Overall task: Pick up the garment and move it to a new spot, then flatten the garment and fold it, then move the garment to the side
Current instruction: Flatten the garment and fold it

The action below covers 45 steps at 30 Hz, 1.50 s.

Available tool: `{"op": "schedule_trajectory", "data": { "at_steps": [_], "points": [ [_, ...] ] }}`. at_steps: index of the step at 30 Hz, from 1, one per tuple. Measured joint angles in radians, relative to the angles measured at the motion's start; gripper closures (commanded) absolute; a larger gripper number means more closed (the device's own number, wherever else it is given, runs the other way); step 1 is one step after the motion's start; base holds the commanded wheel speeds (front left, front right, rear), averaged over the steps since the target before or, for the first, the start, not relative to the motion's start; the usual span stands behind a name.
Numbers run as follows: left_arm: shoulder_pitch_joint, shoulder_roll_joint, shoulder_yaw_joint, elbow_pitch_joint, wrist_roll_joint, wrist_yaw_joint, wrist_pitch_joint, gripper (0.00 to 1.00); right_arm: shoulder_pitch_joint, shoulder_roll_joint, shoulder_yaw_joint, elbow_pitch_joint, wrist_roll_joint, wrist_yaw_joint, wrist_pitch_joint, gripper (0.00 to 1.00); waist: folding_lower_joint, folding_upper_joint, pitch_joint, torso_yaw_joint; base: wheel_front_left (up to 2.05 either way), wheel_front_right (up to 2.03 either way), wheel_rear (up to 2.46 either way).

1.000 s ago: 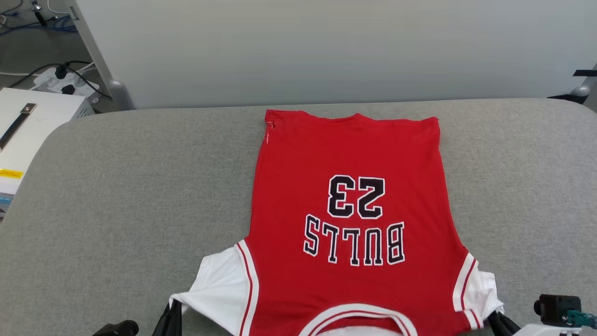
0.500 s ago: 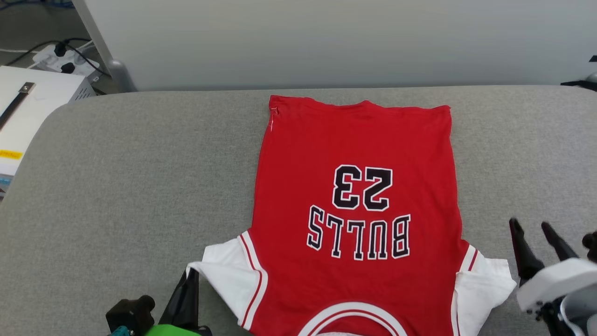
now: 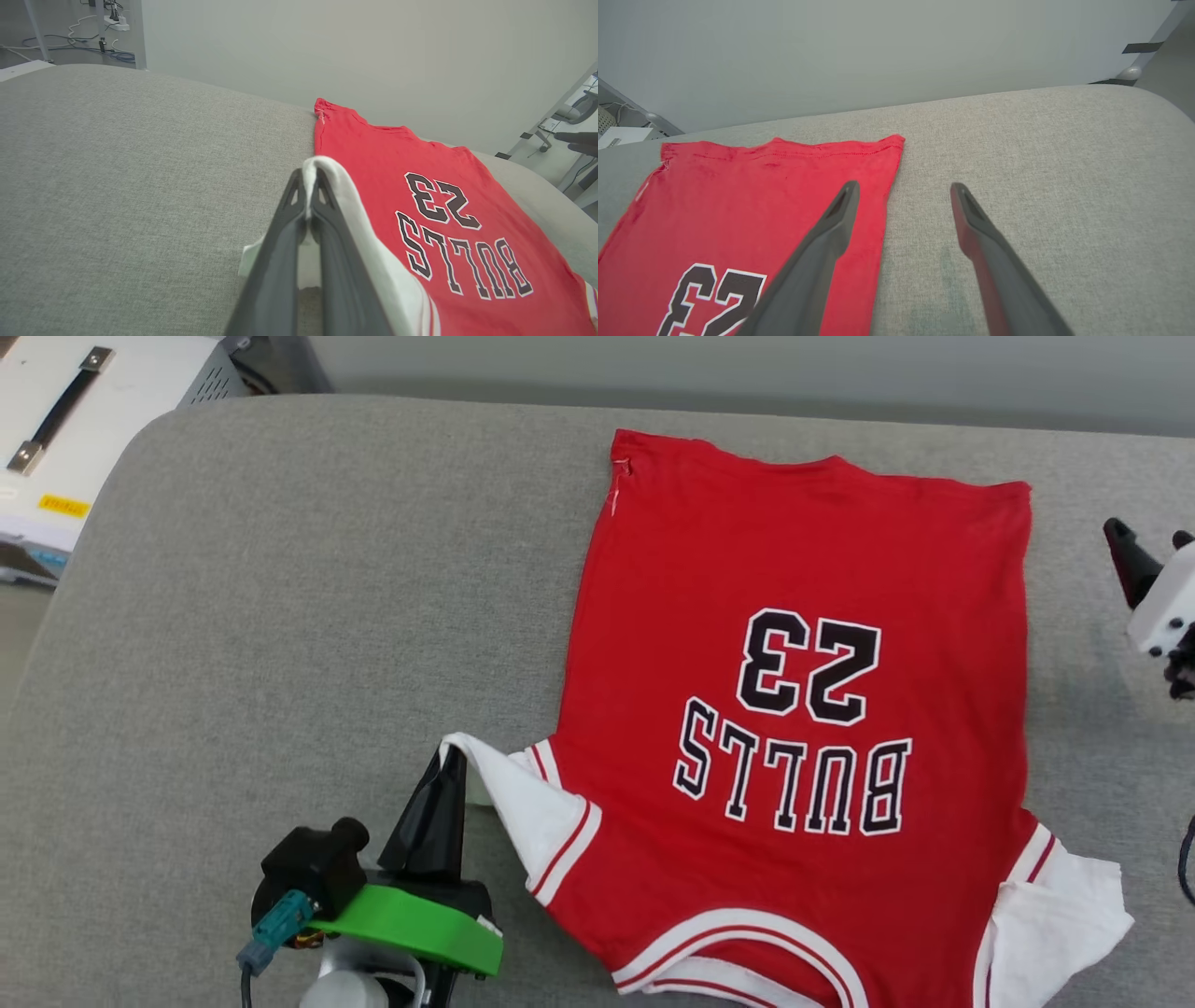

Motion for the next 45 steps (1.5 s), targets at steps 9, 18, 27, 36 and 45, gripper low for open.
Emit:
{"op": "schedule_trajectory", "data": {
  "at_steps": [9, 18, 27, 36, 45],
  "points": [
    [-0.088, -0.027, -0.035, -0.038, 0.014, -0.028, 0.0, 1.0, -0.294, -0.066, 0.008, 0.24, -0.02, 0.0, 0.207, 0.0, 0.0, 0.0, 0.119, 0.072, 0.0, 0.0, 0.0],
    [-0.156, -0.044, -0.059, -0.067, 0.029, -0.043, 0.0, 1.0, -0.432, -0.087, 0.011, 0.37, -0.067, 0.0, 0.278, 0.0, 0.0001, 0.0, 0.269, 0.123, 0.0, 0.0, 0.0],
    [-0.162, -0.048, -0.054, -0.051, 0.039, -0.047, 0.0, 1.0, -0.522, -0.105, 0.015, 0.451, -0.036, 0.0, 0.475, 0.85, 0.0001, -0.0001, 0.327, 0.144, 0.0, 0.0, 0.0],
    [-0.162, -0.049, -0.049, -0.029, 0.049, -0.051, 0.0, 1.0, -0.493, -0.129, 0.024, 0.476, -0.032, 0.0, 0.503, 1.0, 0.0001, 0.0, 0.275, 0.138, 0.0, 0.0, 0.0],
    [-0.103, -0.028, -0.02, 0.029, 0.047, -0.054, 0.0, 1.0, -0.312, -0.2, 0.142, 0.335, -0.002, 0.0, 0.499, 1.0, 0.0001, 0.0, 0.147, 0.119, 0.0, 0.0, 0.0]
  ]
}}
